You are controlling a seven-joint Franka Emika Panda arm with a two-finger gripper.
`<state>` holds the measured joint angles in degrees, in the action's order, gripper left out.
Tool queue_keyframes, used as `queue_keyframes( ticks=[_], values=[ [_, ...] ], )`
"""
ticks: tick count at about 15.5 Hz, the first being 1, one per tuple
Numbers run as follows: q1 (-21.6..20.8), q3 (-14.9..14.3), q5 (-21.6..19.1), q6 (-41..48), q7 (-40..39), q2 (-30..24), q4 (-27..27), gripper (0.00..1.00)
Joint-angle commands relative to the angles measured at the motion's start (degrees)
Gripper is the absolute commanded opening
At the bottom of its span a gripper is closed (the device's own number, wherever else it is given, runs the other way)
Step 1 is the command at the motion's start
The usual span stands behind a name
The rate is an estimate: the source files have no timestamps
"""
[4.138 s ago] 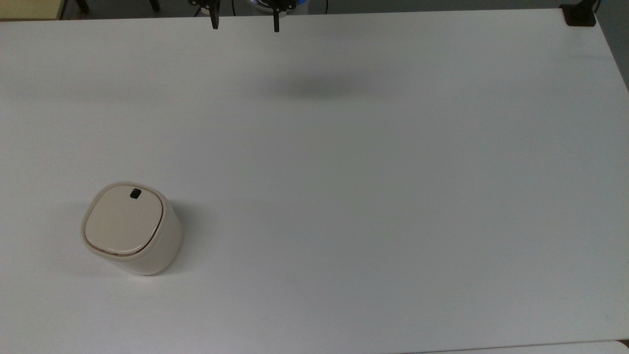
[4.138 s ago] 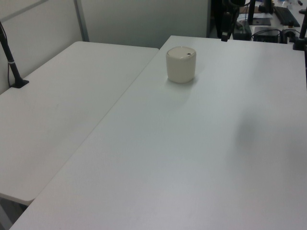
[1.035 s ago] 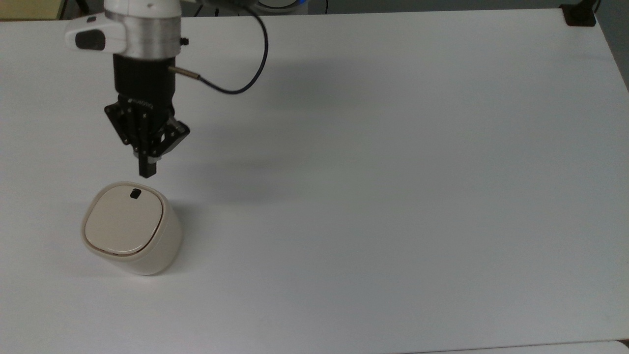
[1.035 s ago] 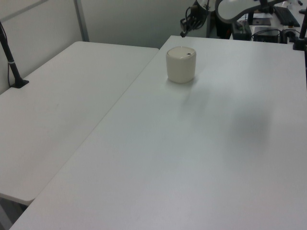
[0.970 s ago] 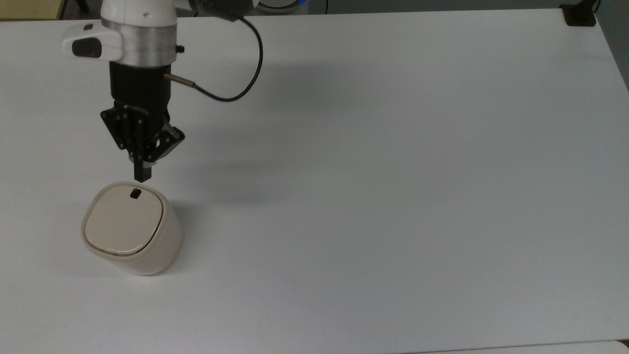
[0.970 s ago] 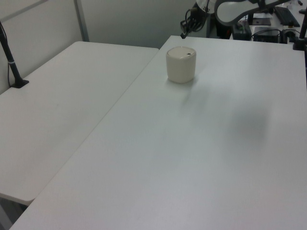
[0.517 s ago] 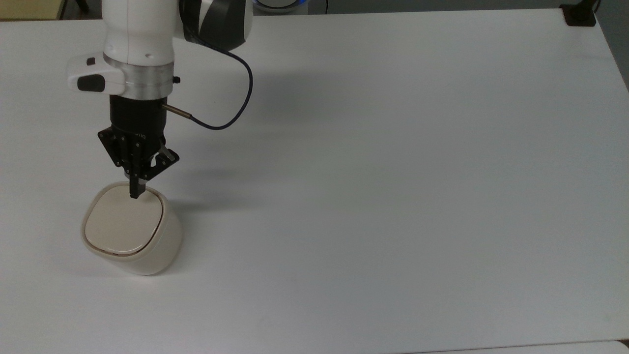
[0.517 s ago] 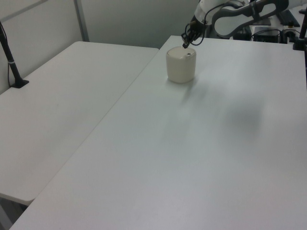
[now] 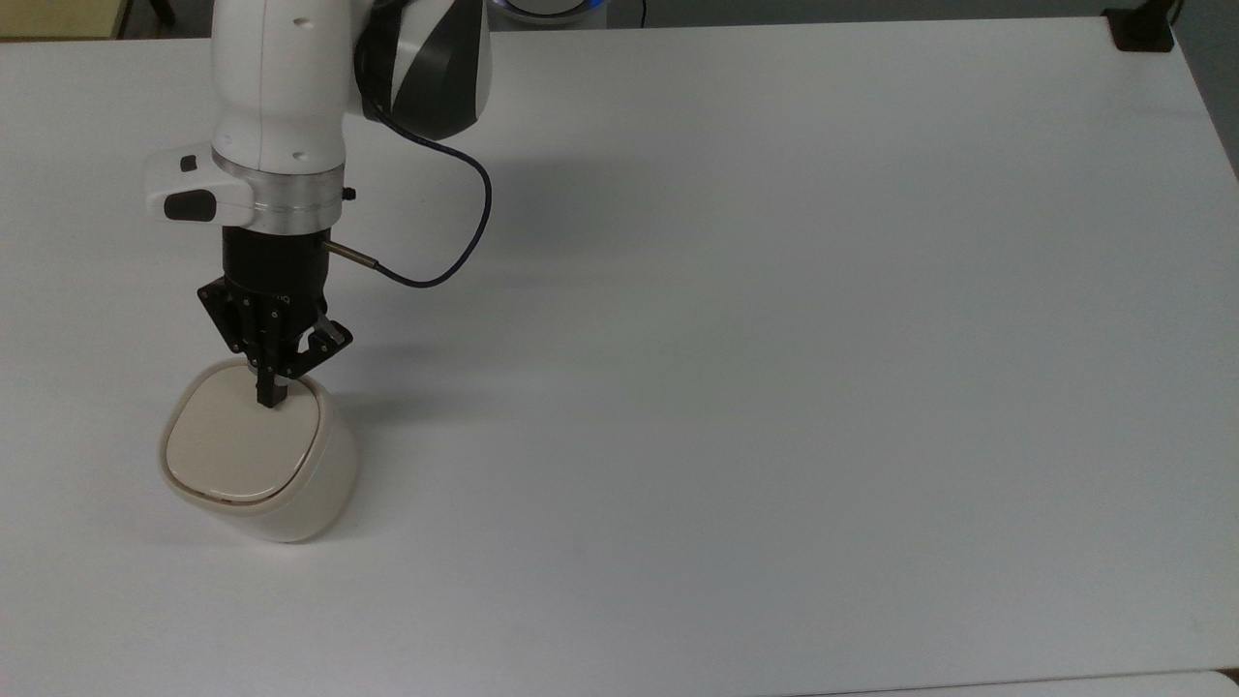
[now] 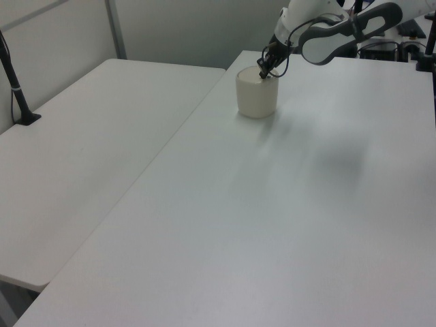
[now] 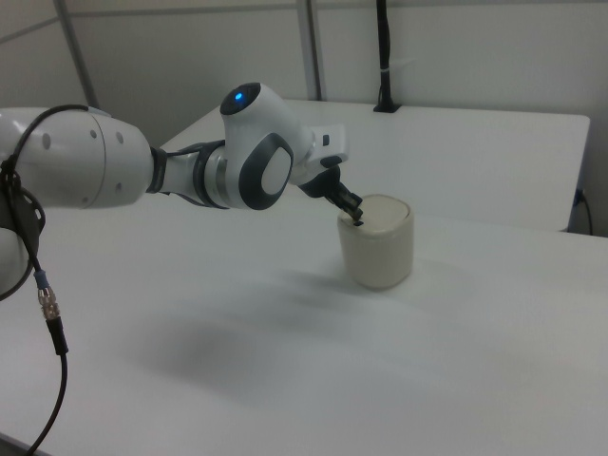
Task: Open the trash bin
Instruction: 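Press the dark button on the bin lid with the gripper fingertips, then lift the gripper up and away from the opened bin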
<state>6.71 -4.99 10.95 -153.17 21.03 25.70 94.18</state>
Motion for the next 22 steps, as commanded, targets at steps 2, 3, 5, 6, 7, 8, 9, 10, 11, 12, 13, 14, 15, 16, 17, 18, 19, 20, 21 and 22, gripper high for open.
queue_keyframes(
  ticks=[2, 3, 5, 6, 7, 8, 9, 10, 11, 12, 13, 14, 15, 16, 17, 18, 19, 20, 21, 22],
  values=[
    [0.0, -0.5, 5.4, -1.5, 1.9, 1.1, 2.0, 0.0],
    [0.1, -0.5, 5.4, -1.4, 2.1, 1.0, 1.9, 0.0],
    [0.4, -0.4, 4.8, -1.2, 5.2, -0.5, 1.4, 0.0],
    [0.5, -0.3, 4.8, -1.0, 7.9, -1.9, 1.3, 0.0],
    [0.5, 0.0, 4.8, -0.4, 10.1, -3.2, 1.3, 0.0],
    [0.4, 0.2, 4.7, 2.2, 11.6, -4.7, 1.3, 0.0],
    [0.4, 0.8, 4.6, 5.5, 12.5, -6.2, 1.1, 0.0],
    [0.5, 1.6, 3.9, 7.9, 13.2, -7.6, 0.6, 0.0],
    [0.5, 2.3, 2.2, 10.1, 13.7, -8.6, 0.0, 0.0],
    [0.5, 2.7, 0.2, 12.6, 13.7, -9.9, -0.4, 0.0],
    [0.4, 3.1, -0.8, 15.2, 13.6, -11.4, -0.7, 0.03],
    [0.1, 3.5, -0.9, 18.0, 13.4, -12.6, -0.7, 0.08],
    [0.1, 4.1, -1.2, 20.7, 13.4, -13.8, -0.8, 0.12],
    [0.0, 4.9, -1.2, 23.8, 13.4, -15.2, -0.8, 0.17],
    [0.0, 5.8, -1.3, 27.2, 13.3, -16.5, -0.8, 0.27],
    [-0.1, 6.7, -1.3, 30.5, 13.3, -17.8, -0.8, 0.46],
    [-0.1, 7.7, -1.3, 33.6, 13.3, -19.1, -0.8, 0.71],
    [-0.1, 8.6, -1.3, 36.8, 13.3, -20.4, -0.8, 0.85],
    [-0.2, 9.6, -1.3, 40.0, 13.3, -21.6, -0.8, 0.96],
    [-0.4, 10.3, -1.4, 42.8, 13.2, -22.7, -0.6, 1.0]
  ],
)
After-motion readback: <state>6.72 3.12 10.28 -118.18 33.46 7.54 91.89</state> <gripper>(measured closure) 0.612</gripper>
